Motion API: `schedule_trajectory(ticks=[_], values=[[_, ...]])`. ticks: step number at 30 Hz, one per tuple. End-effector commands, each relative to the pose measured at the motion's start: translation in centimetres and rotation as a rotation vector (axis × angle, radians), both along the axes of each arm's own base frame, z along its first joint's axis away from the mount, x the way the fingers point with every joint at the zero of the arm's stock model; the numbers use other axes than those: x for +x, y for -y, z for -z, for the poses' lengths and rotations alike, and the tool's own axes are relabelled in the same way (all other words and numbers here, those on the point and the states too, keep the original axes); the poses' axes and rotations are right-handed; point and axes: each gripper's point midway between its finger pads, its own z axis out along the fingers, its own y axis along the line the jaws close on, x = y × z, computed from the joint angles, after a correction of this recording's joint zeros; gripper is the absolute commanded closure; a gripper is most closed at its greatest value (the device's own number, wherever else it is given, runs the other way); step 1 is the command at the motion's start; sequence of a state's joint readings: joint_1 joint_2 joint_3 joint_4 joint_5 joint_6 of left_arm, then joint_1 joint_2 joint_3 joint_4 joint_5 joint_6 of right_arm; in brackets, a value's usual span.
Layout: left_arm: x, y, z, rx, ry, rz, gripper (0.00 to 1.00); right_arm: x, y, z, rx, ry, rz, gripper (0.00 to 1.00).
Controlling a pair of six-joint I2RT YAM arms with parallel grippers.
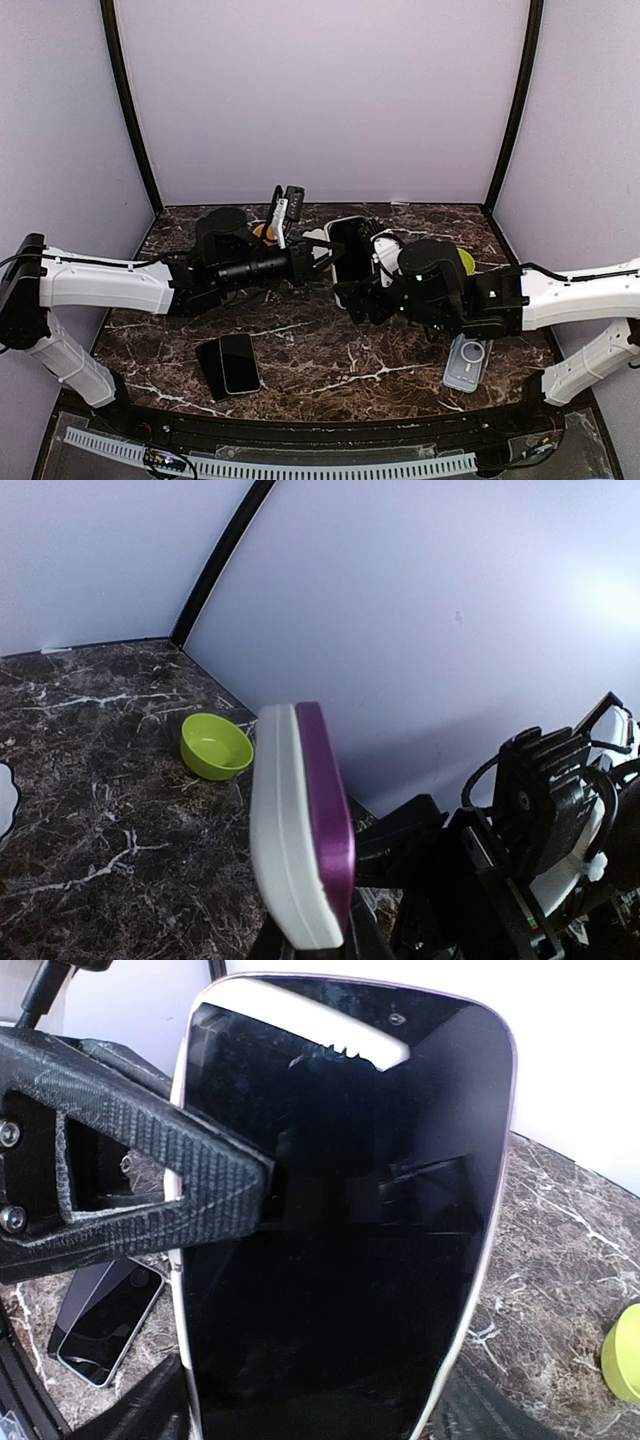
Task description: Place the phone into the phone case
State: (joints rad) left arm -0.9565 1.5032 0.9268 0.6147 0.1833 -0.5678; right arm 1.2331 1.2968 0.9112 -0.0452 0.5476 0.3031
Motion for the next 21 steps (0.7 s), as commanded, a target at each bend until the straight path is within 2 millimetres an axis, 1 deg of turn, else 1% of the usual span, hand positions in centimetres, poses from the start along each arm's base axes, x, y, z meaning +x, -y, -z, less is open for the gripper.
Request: schedule_trajectory(ticks=[1, 2, 3, 4, 6, 7, 8, 9, 11, 12, 14, 17, 19, 21], values=[[-1.1, -1.5, -2.6, 0.041, 0.194, 0.02, 1.0, -1.1, 0.5, -3.5, 0.055, 0.046, -0.093, 0.02], [-1.9, -1.7, -3.4, 0.048, 0.258, 0.049, 1.0, -1.4, 0.6, -3.6, 0.038, 0.049, -0.139, 0.02], [-2.4, -1.9, -3.5, 0.055, 0.289, 0.069, 1.0, -2.3, 0.3, -3.8, 0.045, 0.033, -0.228, 0.01], [-3.7, -2.0, -4.5, 0.051, 0.364, 0.117, 1.0, -3.0, 0.3, -4.2, 0.06, 0.02, -0.306, 0.01], [-5.8, -2.3, -5.4, 0.043, 0.464, 0.193, 1.0, -4.6, 0.2, -5.5, 0.121, -0.007, -0.464, 0.01], [-7.3, -2.5, -6.0, 0.023, 0.501, 0.246, 1.0, -5.1, 0.2, -6.2, 0.146, -0.009, -0.523, 0.02], [-8.1, -2.7, -6.4, 0.016, 0.547, 0.271, 1.0, -5.5, 0.2, -7.0, 0.164, -0.006, -0.567, 0.02], [-9.4, -2.9, -6.8, -0.002, 0.574, 0.315, 1.0, -6.0, 0.1, -7.7, 0.178, 0.001, -0.611, 0.01], [-10.8, -3.2, -7.3, -0.027, 0.623, 0.363, 1.0, -7.0, -0.3, -9.0, 0.204, 0.012, -0.699, 0.04], [-11.1, -3.3, -7.6, -0.038, 0.633, 0.373, 1.0, -7.2, -0.7, -9.5, 0.212, 0.014, -0.73, 0.06], [-11.9, -3.3, -7.7, -0.049, 0.642, 0.4, 1.0, -7.6, -1.3, -10.9, 0.241, 0.028, -0.78, 0.14], [-12.7, -3.3, -7.8, -0.059, 0.649, 0.434, 1.0, -8.2, -2.0, -11.8, 0.267, 0.028, -0.836, 0.34], [-12.8, -3.3, -7.9, -0.062, 0.648, 0.438, 1.0, -8.5, -2.2, -12.0, 0.28, 0.023, -0.859, 0.51], [-12.9, -3.3, -8.0, -0.067, 0.65, 0.435, 1.0, -8.7, -2.3, -12.0, 0.29, 0.011, -0.876, 0.72]])
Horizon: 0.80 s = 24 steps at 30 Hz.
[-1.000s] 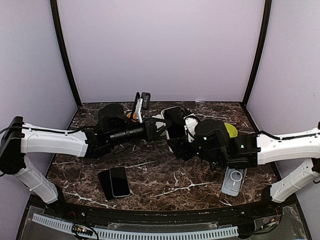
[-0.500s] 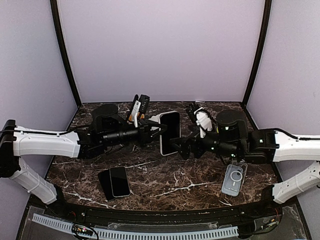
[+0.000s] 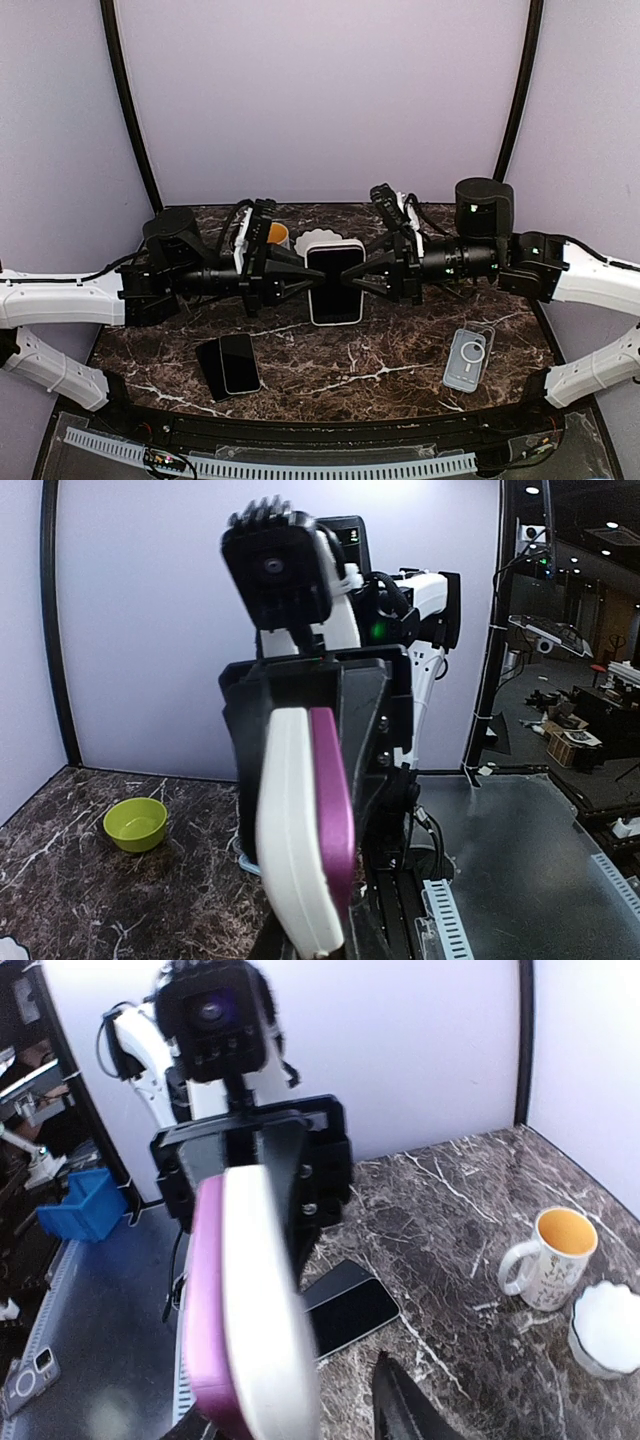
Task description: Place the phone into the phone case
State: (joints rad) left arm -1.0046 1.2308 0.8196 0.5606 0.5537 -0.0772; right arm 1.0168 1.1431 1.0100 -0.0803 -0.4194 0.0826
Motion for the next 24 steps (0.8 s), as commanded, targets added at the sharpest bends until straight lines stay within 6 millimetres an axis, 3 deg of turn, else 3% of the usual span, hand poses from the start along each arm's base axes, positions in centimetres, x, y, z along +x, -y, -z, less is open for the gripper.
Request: schedule_trajectory(ticks=[1, 2, 3, 7, 9, 10, 13, 15, 17, 18, 19, 23, 24], values=[[-1.5, -0.7, -2.9, -0.096, 0.09, 0.048, 1.0, -1.5, -0.5, -2.7, 0.084, 0.014, -0.114, 0.86], [-1.5, -0.7, -2.9, -0.097, 0.088, 0.049, 1.0, -1.6, -0.5, -2.6, 0.086, 0.009, -0.122, 0.97], [-1.5, -0.7, -3.0, -0.099, 0.087, 0.05, 1.0, -1.6, -0.5, -2.6, 0.087, 0.007, -0.122, 1.0], [-1.6, -0.7, -3.3, -0.106, 0.072, 0.053, 1.0, -1.8, -0.4, -2.9, 0.097, 0.015, -0.135, 1.0], [-1.5, -0.9, -3.6, -0.115, 0.065, 0.043, 0.84, -2.0, -0.3, -3.2, 0.1, 0.025, -0.14, 1.0], [-1.5, -1.1, -3.8, -0.123, 0.056, 0.038, 0.67, -2.0, -0.3, -3.3, 0.1, 0.027, -0.143, 1.0], [-1.3, -1.5, -4.4, -0.144, 0.054, 0.014, 0.57, -2.1, -0.3, -3.6, 0.106, 0.033, -0.148, 1.0], [-1.1, -1.6, -4.5, -0.149, 0.05, -0.004, 0.62, -2.1, -0.3, -3.8, 0.109, 0.036, -0.148, 1.0], [-0.9, -1.7, -4.5, -0.148, 0.046, -0.014, 0.78, -2.0, -0.3, -3.8, 0.109, 0.037, -0.147, 1.0], [-0.9, -1.6, -4.5, -0.144, 0.045, -0.014, 0.91, -2.0, -0.3, -3.8, 0.11, 0.038, -0.148, 1.0], [-0.9, -1.6, -4.4, -0.141, 0.041, -0.016, 0.96, -2.1, -0.4, -3.8, 0.108, 0.037, -0.15, 1.0], [-0.6, -1.3, -3.8, -0.115, 0.026, -0.023, 1.0, -1.8, -0.3, -3.9, 0.106, 0.04, -0.13, 0.97], [-0.6, -1.4, -3.8, -0.115, 0.028, -0.026, 1.0, -1.6, -0.2, -3.9, 0.104, 0.041, -0.119, 0.84]])
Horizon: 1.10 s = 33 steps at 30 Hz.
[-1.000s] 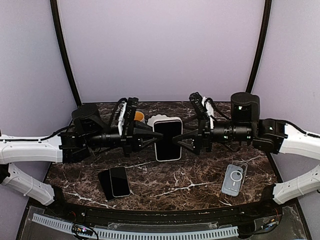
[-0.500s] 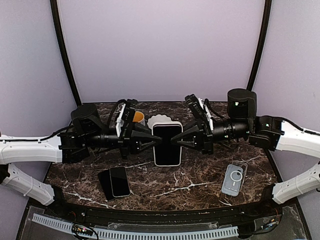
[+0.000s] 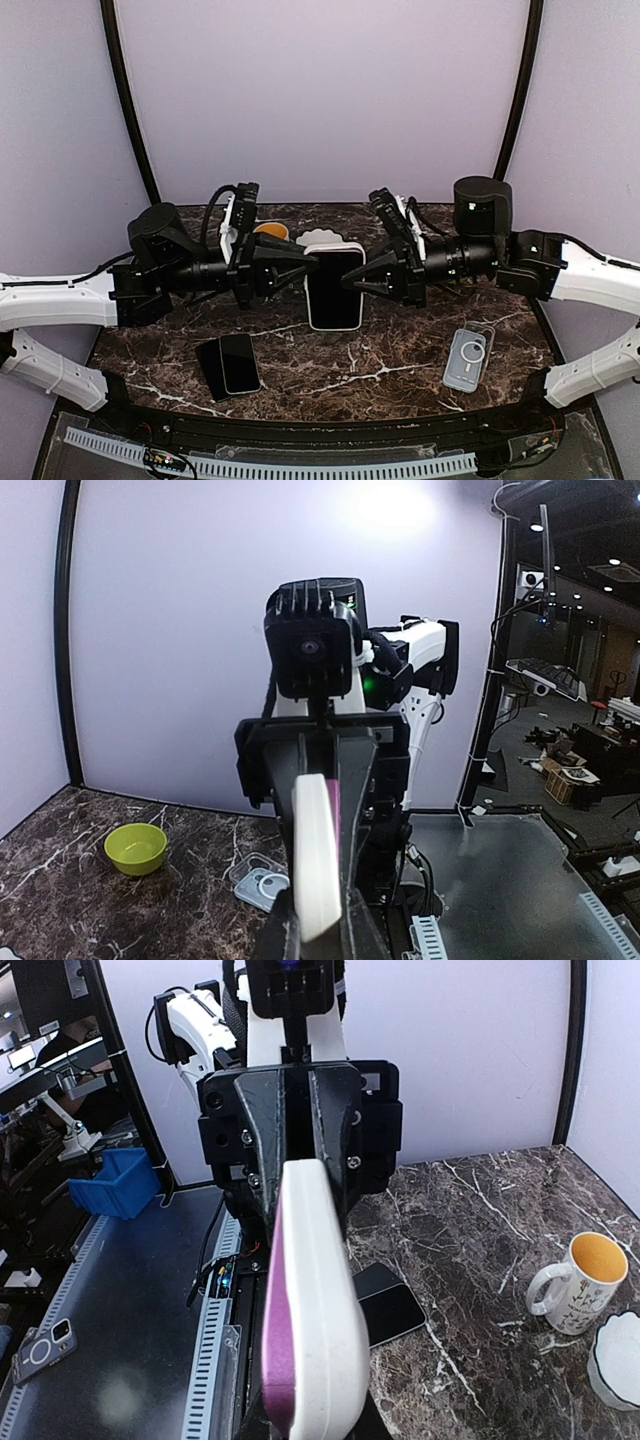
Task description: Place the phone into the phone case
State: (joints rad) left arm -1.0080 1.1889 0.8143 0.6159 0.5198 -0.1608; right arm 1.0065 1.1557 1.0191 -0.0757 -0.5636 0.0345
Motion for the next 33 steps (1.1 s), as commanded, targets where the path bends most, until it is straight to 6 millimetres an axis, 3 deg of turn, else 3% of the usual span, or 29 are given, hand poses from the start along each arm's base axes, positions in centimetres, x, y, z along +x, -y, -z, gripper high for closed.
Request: schedule_trajectory(ticks=[1, 3, 8, 12, 16, 24, 25, 26, 28, 30, 33], values=[[-0.3, -0.6, -1.2, -0.034, 0.067, -0.015, 1.0, 0.4, 0.2, -3.6, 0.089, 0.021, 0.029, 0.67], [-0.2, -0.6, -1.3, -0.037, 0.072, -0.024, 1.0, 0.5, 0.3, -3.8, 0.094, 0.023, 0.038, 0.59], [-0.2, -0.7, -1.4, -0.044, 0.077, -0.028, 1.0, 0.5, 0.0, -3.9, 0.104, 0.014, 0.037, 0.6], [-0.3, -0.7, -1.4, -0.045, 0.077, -0.023, 1.0, 0.9, -0.2, -3.4, 0.091, 0.007, 0.051, 0.67], [-0.3, -0.7, -1.3, -0.042, 0.081, -0.022, 1.0, 0.9, -0.3, -3.5, 0.092, 0.01, 0.041, 1.0], [-0.4, -0.6, -1.0, -0.034, 0.073, -0.01, 1.0, 0.7, 0.0, -4.7, 0.129, 0.037, 0.043, 1.0], [-0.4, -0.6, -0.9, -0.032, 0.071, -0.01, 0.98, 0.6, 0.1, -5.0, 0.14, 0.04, 0.043, 1.0], [-0.4, -0.5, -0.7, -0.029, 0.066, -0.009, 0.86, 0.6, 0.2, -5.4, 0.151, 0.044, 0.042, 1.0], [-0.4, -0.4, -0.2, -0.016, 0.056, -0.008, 0.72, 0.3, 0.5, -6.3, 0.178, 0.056, 0.038, 1.0], [-0.1, -0.3, 0.5, 0.001, 0.043, -0.018, 0.68, 0.0, 0.8, -7.2, 0.202, 0.067, 0.032, 1.0], [0.7, -0.2, 1.3, 0.021, 0.02, -0.061, 0.69, -0.1, 1.0, -7.9, 0.219, 0.079, 0.034, 1.0]])
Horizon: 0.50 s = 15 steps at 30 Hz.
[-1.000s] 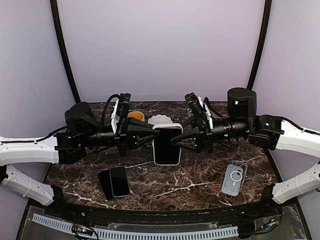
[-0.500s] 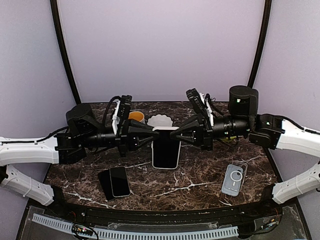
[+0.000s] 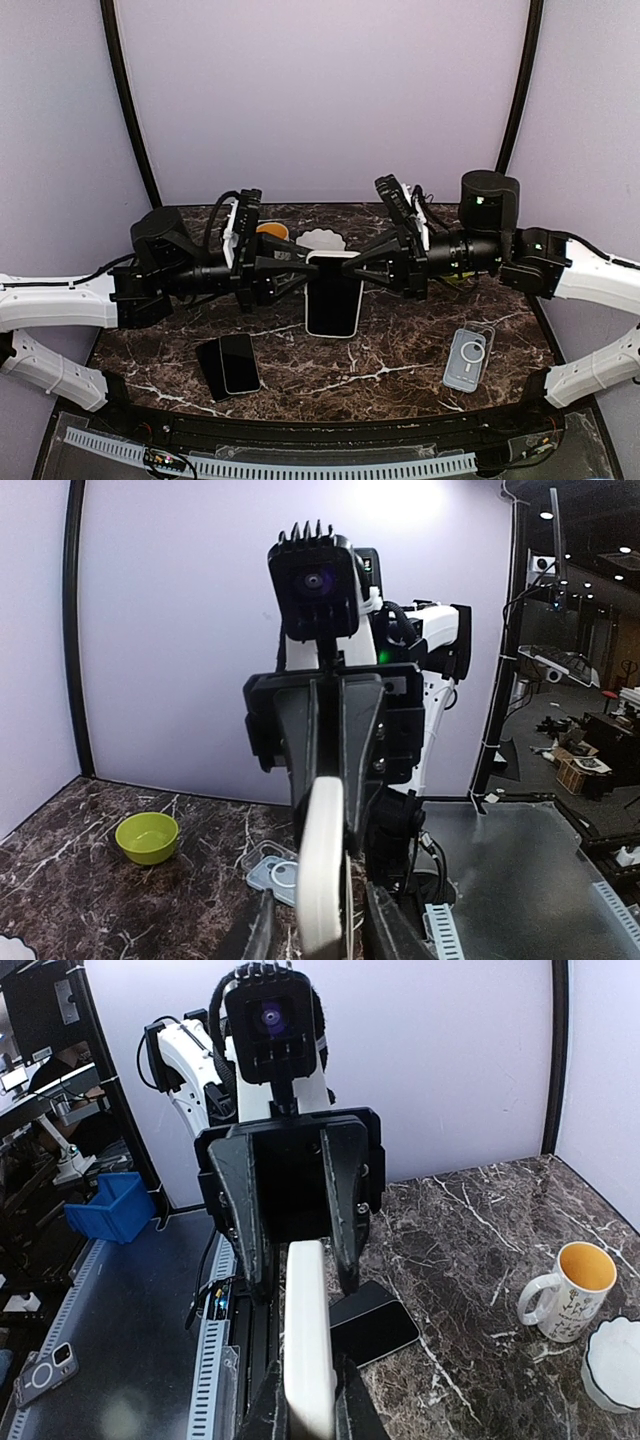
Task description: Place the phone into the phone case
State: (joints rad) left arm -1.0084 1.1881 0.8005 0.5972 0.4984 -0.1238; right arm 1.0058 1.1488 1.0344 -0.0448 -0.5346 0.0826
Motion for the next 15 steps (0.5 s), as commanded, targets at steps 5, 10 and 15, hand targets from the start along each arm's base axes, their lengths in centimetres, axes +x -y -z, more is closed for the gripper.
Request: schedule_trajectory(ticks=[5, 10, 15], values=[[0.2, 0.2, 0.9, 0.011, -0.006, -0.024, 0.69, -0.4, 1.2, -6.4, 0.18, 0.099, 0.015, 1.0], [0.2, 0.6, 1.5, 0.025, -0.019, -0.013, 0.73, -0.6, 1.1, -6.6, 0.187, 0.103, 0.006, 1.0], [0.0, 1.2, 2.3, 0.05, -0.035, 0.013, 0.85, -0.5, 1.1, -6.6, 0.186, 0.109, 0.008, 1.0]])
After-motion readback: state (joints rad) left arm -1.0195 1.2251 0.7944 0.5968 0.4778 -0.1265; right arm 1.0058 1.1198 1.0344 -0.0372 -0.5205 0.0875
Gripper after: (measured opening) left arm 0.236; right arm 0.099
